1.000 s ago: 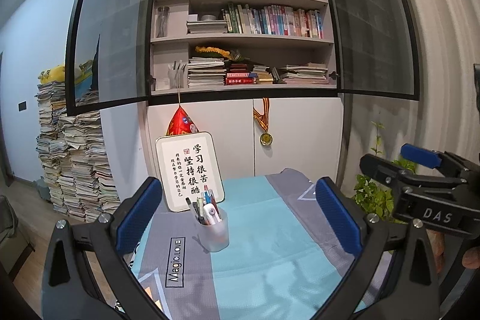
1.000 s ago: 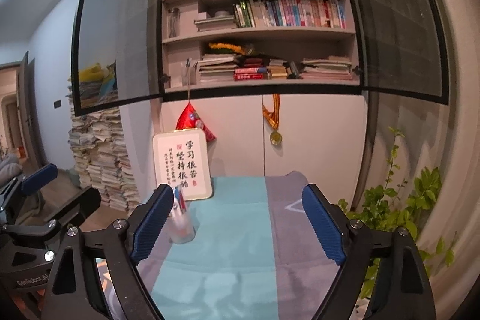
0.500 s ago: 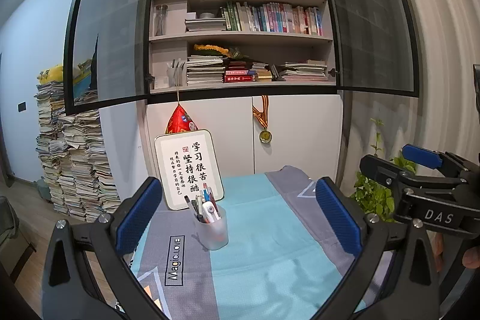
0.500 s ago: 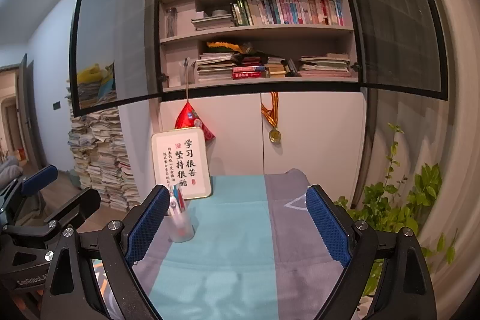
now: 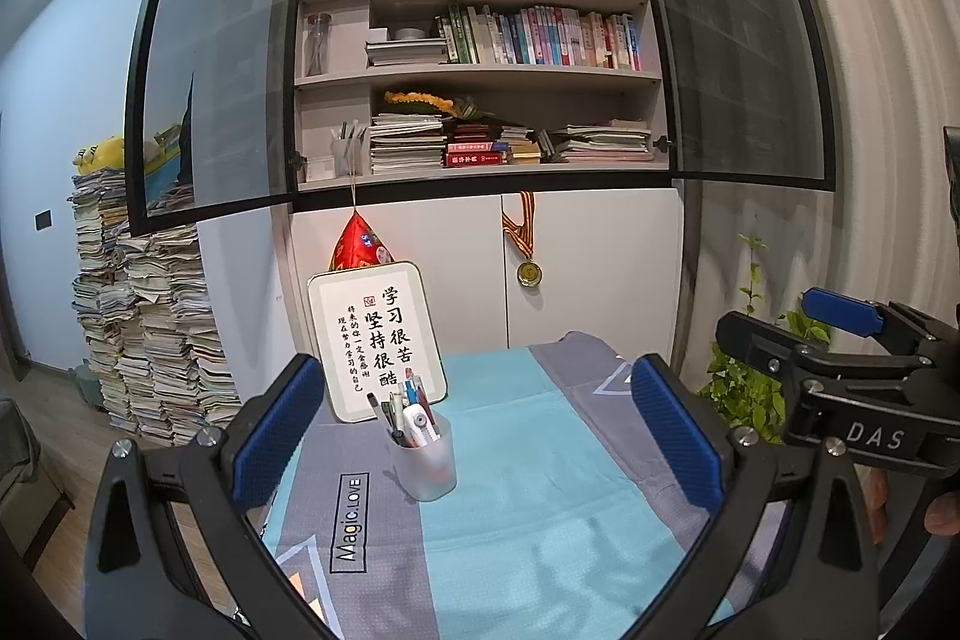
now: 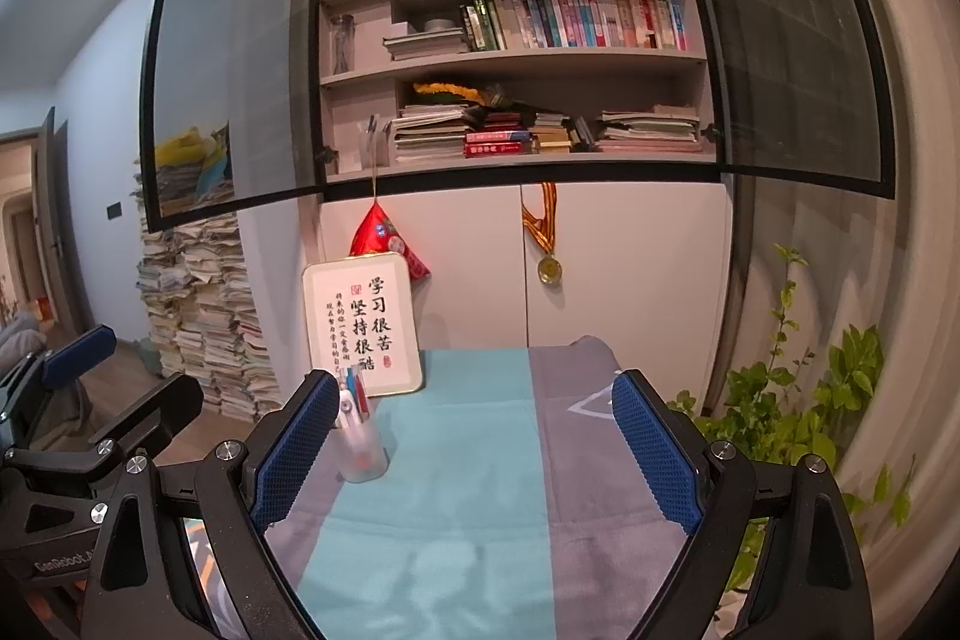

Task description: Organize stationery

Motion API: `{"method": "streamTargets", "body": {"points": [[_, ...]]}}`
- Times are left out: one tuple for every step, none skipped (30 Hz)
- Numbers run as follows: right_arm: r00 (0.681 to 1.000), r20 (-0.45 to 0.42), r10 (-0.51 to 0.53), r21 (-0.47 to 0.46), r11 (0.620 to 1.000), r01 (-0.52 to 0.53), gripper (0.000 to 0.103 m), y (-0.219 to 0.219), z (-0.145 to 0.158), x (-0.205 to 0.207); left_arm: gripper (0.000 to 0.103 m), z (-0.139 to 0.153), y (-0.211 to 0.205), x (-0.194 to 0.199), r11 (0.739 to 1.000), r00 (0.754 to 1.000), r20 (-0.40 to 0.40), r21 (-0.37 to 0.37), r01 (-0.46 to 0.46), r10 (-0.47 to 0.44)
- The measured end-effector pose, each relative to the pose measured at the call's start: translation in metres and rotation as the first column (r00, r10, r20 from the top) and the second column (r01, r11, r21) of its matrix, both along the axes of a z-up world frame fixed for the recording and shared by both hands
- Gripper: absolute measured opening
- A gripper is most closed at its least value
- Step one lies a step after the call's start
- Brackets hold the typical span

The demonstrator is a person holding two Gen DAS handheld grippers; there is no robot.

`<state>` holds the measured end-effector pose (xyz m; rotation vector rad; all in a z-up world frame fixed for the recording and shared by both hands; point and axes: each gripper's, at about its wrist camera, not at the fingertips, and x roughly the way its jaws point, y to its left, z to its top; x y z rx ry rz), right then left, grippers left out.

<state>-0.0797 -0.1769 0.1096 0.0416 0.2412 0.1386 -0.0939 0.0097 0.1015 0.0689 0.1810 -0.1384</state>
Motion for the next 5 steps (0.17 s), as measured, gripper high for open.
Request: {"method": "streamTargets", "body": {"points": [[1.000, 0.000, -0.001, 0.000, 1.000, 0.001, 0.093, 0.0000, 0.0000, 0.0000, 0.102, 0.0000, 0.0001, 0.0000, 1.000, 1.000, -0.001, 0.000, 0.000, 0.000], [1.000, 0.000, -0.001, 0.000, 1.000, 0.001, 0.093, 0.0000, -0.0001, 0.0001, 0.102, 0.0002, -0.0001, 0.0004, 1.000, 1.000, -0.002, 0.000, 0.001, -0.001], [1.000, -0.001, -0.001, 0.001, 1.000, 0.001, 0.093, -0.0001, -0.0001, 0.0000, 0.102, 0.0003, -0.0001, 0.0003, 1.000, 1.000, -0.002, -0.001, 0.001, -0.001], [1.000, -0.001, 0.000, 0.000, 1.000, 0.000, 0.093, -0.0002, -0.0001, 0.0001, 0.102, 0.0004, -0.0001, 0.0003, 1.000, 1.000, -0.002, 0.000, 0.001, -0.001], [1.000, -0.001, 0.000, 0.000, 1.000, 0.000, 0.093, -0.0002, -0.0002, 0.0001, 0.102, 0.0003, -0.0004, 0.0000, 1.000, 1.000, -0.002, 0.000, 0.001, -0.001]]}}
